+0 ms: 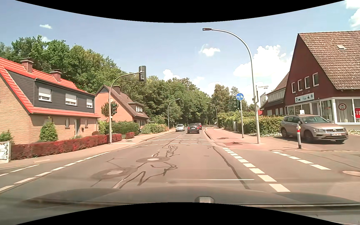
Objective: Follow the waypoints while adhering to traffic rules and regulations
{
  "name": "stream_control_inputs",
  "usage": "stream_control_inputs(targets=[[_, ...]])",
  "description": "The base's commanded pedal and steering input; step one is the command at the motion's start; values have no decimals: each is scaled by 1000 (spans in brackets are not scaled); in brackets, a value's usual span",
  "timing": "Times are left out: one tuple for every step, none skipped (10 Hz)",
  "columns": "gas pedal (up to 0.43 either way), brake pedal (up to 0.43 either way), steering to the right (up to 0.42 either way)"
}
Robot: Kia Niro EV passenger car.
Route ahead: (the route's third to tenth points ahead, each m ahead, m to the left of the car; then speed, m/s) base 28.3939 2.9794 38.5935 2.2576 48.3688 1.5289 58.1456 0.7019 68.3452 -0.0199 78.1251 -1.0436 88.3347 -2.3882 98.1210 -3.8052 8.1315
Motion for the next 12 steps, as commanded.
stream_control_inputs(targets=[[197, 18, 6], [197, 18, 5], [197, 18, 4], [197, 18, 4], [189, 18, 4], [189, 18, 4], [189, 18, 5], [189, 18, 5], [189, 18, 5], [189, 18, 5], [189, 18, 5], [189, 18, 8]])
